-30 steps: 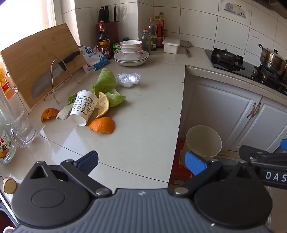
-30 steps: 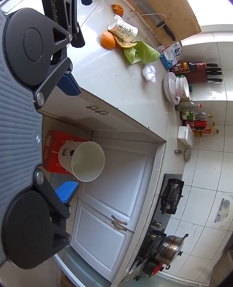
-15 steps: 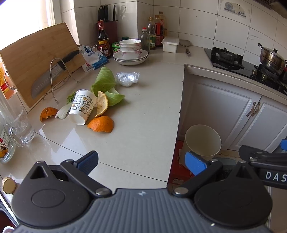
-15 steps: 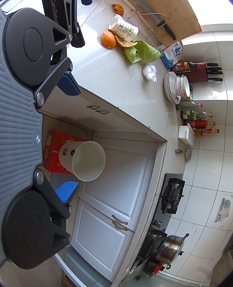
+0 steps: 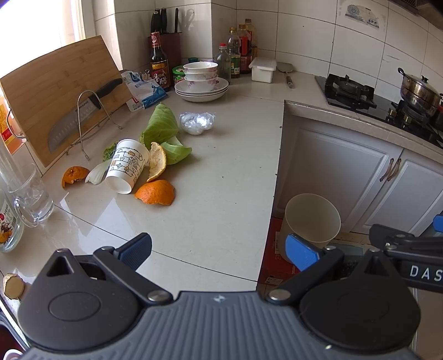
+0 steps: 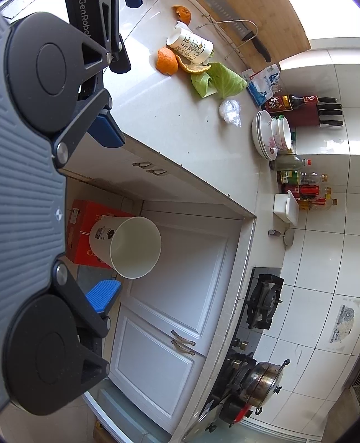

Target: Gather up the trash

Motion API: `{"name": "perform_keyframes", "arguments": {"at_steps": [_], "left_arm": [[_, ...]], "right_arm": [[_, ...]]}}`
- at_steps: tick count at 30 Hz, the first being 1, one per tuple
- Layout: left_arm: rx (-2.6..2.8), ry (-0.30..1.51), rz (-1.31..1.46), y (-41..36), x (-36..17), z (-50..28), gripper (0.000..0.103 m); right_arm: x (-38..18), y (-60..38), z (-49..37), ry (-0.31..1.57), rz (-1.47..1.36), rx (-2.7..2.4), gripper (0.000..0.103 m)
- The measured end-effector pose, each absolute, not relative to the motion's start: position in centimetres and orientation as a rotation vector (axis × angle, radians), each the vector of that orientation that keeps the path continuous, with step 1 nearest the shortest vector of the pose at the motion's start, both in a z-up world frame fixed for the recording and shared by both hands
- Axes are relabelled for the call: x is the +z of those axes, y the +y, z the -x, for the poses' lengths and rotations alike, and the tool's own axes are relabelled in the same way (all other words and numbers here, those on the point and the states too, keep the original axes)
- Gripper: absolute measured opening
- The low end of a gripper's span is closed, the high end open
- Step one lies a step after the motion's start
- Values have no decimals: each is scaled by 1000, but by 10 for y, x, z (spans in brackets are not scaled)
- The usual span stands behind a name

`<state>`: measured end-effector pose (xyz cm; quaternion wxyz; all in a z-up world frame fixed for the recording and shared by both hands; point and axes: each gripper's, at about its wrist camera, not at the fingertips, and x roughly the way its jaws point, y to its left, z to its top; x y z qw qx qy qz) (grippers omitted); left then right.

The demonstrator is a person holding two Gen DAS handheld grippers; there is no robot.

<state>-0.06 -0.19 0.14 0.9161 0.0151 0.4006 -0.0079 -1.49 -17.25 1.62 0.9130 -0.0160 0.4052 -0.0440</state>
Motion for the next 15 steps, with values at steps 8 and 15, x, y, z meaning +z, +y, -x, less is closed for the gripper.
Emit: {"name": "perform_keyframes", "arguments": {"at_steps": [8, 15], "left_arm": [[-17, 824, -31, -2, 2, 1, 102], [-17, 824, -30, -2, 2, 1, 102]], "right_arm": [[16, -173, 15, 833, 35, -91, 103], [17, -173, 15, 832, 36, -91, 103]]}}
